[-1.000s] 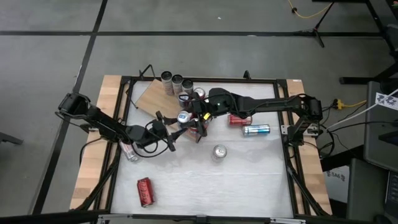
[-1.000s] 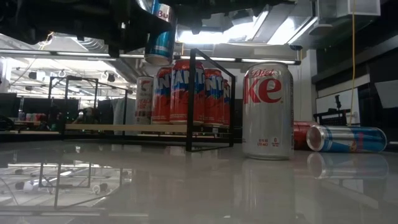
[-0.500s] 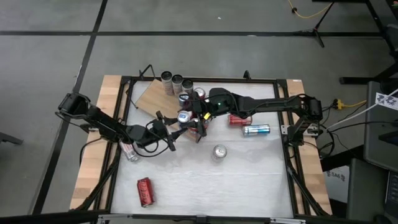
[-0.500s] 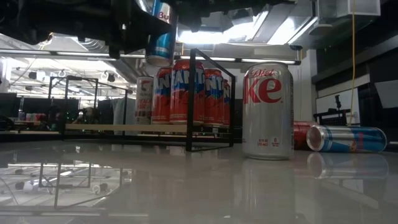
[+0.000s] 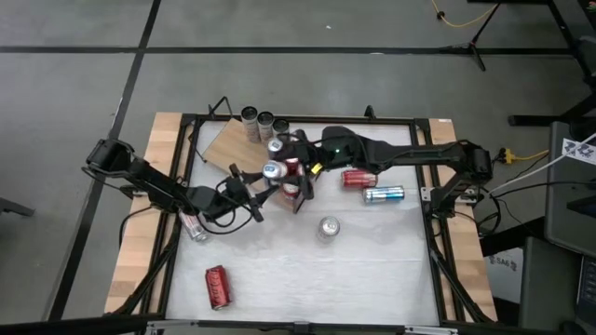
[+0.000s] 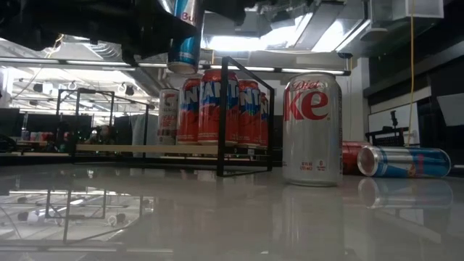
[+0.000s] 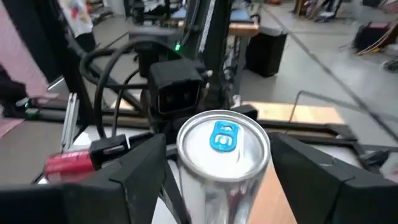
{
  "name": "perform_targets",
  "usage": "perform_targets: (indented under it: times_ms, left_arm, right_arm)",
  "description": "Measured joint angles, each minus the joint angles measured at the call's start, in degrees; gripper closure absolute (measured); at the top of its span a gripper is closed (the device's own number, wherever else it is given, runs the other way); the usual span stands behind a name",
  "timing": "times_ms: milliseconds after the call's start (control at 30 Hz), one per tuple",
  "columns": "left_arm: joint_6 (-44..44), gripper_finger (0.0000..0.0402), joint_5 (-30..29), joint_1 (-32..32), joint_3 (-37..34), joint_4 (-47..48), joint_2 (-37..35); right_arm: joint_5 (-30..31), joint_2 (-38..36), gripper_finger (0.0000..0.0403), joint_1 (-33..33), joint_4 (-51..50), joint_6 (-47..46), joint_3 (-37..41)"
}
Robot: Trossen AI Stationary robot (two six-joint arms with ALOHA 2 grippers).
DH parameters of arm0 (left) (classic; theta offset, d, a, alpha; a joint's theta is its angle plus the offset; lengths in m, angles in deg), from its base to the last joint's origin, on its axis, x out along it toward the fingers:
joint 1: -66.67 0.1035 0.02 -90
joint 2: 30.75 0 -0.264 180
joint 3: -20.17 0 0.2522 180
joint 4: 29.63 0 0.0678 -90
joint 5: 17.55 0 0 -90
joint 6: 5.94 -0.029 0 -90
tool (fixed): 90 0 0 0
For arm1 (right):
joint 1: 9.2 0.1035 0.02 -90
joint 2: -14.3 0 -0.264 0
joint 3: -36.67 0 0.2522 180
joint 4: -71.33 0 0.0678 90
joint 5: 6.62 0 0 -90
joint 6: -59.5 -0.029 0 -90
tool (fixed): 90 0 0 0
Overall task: Pick and place cans onto a shelf
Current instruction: Put the bottom blue and white soda can on the shelf aligned with the other blue and white soda cans
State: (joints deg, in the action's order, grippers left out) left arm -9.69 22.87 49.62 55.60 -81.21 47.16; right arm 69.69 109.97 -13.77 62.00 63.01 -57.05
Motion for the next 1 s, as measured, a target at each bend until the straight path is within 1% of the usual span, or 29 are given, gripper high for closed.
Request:
perform_targets:
  times_ms: [100,167,400,500,600,800,867,1000]
  left_arm:
    - [-3.2,0.0195,-3.4,-0.2,0.0,-0.2,-2.1]
    - [-6.0,0.0195,-5.7,-0.3,0.0,-0.2,-3.8]
    - [-17.4,0.0195,-14.5,-0.1,0.0,0.1,-9.3]
    - [-19.2,0.0195,-16.6,1.0,-0.1,0.1,-10.2]
    - [-17.3,0.0195,-15.7,3.1,-1.4,0.1,-10.4]
    - [-4.2,0.0195,-11.1,9.3,-8.7,0.3,-10.4]
    - [0.6,0.0195,-7.6,12.1,-11.5,0.4,-10.4]
    - [7.2,0.0195,2.7,17.9,-15.0,0.4,-9.3]
  right_arm:
    - [3.6,-1.6,0.0125,-0.2,-1.4,0.0,0.0]
    - [4.8,-2.6,0.0125,-0.3,-2.2,0.0,0.0]
    - [5.7,-5.3,0.0125,-2.0,-4.1,0.0,0.0]
    - [6.1,-5.5,0.0125,-2.7,-4.4,0.0,0.0]
    - [6.2,-5.5,0.0125,-2.7,-4.7,0.0,0.0]
    - [6.6,-5.5,0.0125,-2.7,-5.6,0.0,0.0]
    - [6.6,-5.5,0.0125,-2.7,-5.5,0.0,0.0]
    - [6.7,-5.5,0.0125,-2.7,-5.5,0.3,0.0]
